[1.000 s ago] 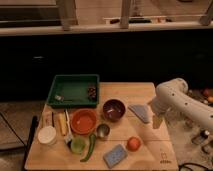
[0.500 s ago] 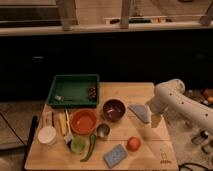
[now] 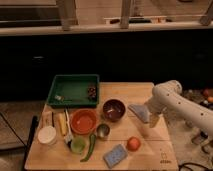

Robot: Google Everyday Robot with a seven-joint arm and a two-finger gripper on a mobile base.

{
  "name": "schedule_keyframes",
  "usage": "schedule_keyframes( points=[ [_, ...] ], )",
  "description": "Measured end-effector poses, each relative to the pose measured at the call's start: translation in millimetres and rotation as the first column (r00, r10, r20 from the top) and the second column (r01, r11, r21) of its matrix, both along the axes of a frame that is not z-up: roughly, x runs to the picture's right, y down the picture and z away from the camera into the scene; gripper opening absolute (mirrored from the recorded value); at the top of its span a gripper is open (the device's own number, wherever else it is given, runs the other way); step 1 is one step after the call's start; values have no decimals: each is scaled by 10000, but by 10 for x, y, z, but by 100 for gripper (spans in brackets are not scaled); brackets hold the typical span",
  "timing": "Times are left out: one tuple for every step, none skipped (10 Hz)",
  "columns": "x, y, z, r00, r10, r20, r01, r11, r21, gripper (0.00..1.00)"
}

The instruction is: Place towel in red bowl

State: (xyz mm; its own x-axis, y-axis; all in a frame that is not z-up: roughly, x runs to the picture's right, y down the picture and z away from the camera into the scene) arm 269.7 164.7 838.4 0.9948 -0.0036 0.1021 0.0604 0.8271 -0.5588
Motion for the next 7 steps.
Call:
schedule_keyframes(
  points=[
    [7,14,30,10000,0,31,0,10000,-20,80],
    [10,21,70,10000,-13,97,13,10000,-37,80],
    [22,23,106,9999,-17,156,18,10000,-45,80],
    [33,34,131,9998,-14,188,15,10000,-63,80],
    [54,44,163,9997,23,225,-21,10000,-93,80],
    [59,46,181,9997,29,245,-26,9999,-111,80],
    [46,45,213,9995,18,304,-14,9999,-135,80]
  ],
)
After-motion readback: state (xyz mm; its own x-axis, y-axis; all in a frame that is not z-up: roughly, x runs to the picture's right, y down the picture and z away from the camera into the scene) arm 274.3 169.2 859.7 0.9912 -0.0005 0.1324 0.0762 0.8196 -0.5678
